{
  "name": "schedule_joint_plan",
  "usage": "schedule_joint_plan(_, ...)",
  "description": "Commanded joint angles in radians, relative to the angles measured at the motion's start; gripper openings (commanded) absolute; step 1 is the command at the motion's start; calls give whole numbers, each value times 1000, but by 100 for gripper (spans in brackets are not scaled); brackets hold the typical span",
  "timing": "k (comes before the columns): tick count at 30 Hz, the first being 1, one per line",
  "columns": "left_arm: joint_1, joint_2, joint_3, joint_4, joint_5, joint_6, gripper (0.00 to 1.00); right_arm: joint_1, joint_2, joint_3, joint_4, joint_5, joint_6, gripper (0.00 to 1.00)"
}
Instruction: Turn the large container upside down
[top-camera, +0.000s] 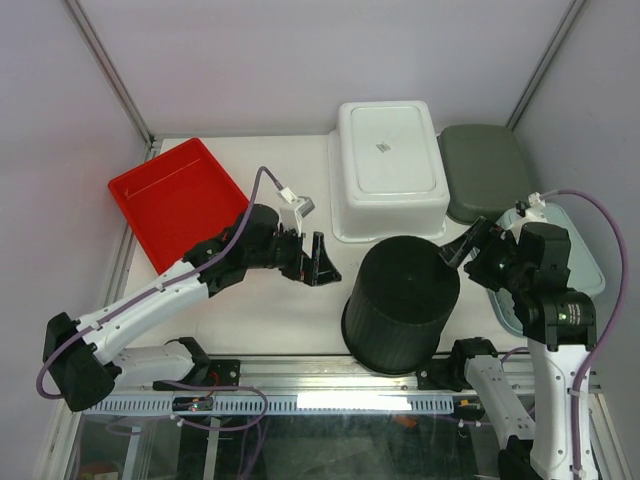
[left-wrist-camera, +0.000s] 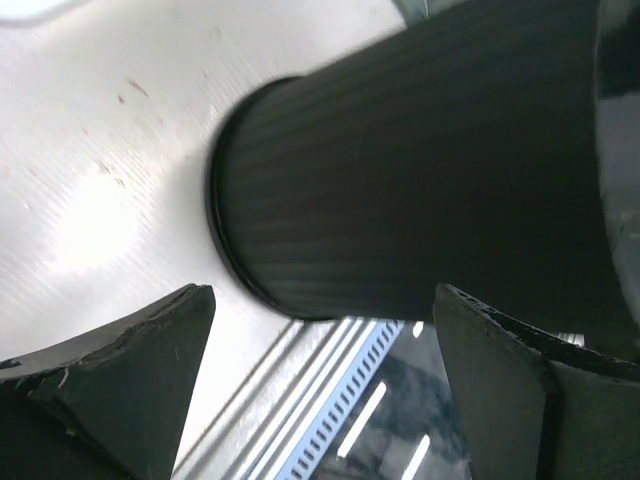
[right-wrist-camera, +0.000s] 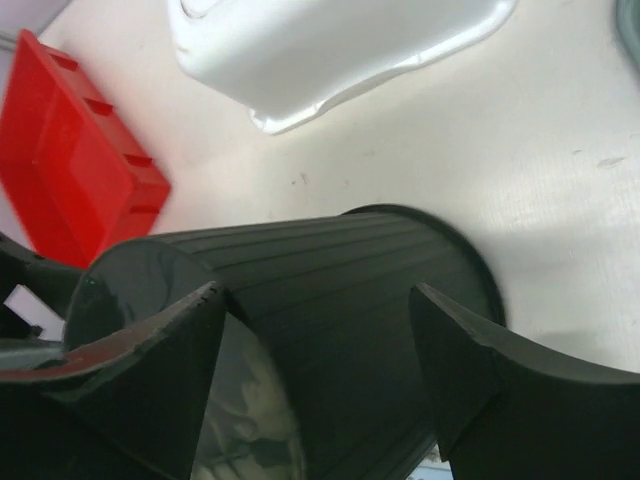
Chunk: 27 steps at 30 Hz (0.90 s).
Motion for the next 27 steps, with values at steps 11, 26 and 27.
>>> schedule_joint_plan(11, -158, 96, -46, 88, 377, 7, 93, 4, -34, -78, 41, -12, -21, 54)
schedule_joint_plan(26, -64, 388, 51, 489, 298, -229, 93, 3, -10, -91, 241, 49, 35, 50)
schedule_joint_plan(27, -52, 403, 59, 506, 289, -245, 93, 4, -2, -88, 242, 60, 33, 52)
